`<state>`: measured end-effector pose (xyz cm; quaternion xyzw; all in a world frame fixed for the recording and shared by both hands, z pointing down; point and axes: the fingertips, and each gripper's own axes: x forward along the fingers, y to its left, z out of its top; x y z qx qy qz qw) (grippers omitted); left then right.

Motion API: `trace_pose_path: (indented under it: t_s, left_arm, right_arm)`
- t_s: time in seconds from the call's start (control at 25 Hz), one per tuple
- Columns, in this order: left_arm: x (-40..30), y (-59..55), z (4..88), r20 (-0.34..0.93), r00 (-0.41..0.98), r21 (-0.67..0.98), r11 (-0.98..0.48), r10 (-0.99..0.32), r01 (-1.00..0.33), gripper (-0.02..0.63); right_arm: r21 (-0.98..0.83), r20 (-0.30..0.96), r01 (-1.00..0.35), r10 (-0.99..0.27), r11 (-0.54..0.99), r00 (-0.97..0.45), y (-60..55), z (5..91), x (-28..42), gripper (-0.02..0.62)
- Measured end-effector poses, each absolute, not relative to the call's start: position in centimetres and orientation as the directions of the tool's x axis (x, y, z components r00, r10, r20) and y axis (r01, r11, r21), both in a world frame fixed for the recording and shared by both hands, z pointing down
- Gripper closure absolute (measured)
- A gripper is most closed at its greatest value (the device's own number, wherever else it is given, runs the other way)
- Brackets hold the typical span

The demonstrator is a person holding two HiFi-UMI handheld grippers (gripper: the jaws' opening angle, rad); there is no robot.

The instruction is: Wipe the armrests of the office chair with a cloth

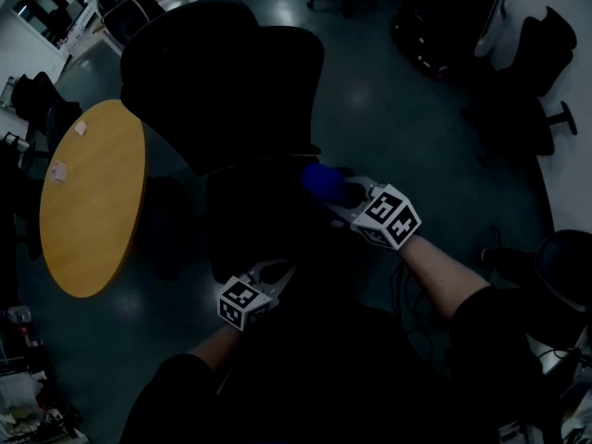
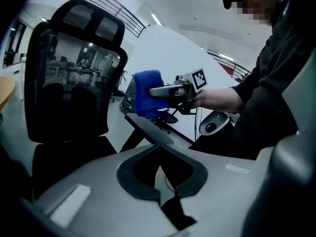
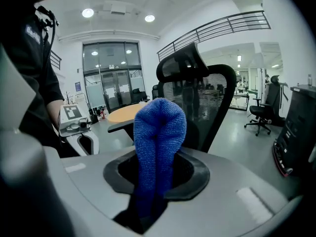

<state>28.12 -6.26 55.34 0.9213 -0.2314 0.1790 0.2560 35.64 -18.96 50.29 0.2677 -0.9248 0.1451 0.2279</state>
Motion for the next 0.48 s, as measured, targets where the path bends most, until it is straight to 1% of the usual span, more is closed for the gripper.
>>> trace_pose_path:
  t_s: [0.24,0.4,0.48]
  left_arm:
    - [33.7,-4.6,58.2,0.493,0.846,0.431,-0.788,-0.203,-0.44,0.589]
    - [36.1,-3.4,60.5,0.505,0.854,0.521,-0.746,-0.123,-0.415,0.589]
    - [37.1,-3.3,61.2,0.494,0.864,0.566,-0.719,-0.097,-0.404,0.589]
  right_arm:
    - [-0.096,0.53,-0.568,-0.441,0.818,-0.725,-24.5,51.6,38.0,0.485]
    - [-0.041,0.557,-0.566,-0.451,0.824,-0.697,-28.8,53.4,37.8,0.485]
    - [-0.005,0.59,-0.551,-0.442,0.835,-0.675,-30.1,55.0,37.4,0.485]
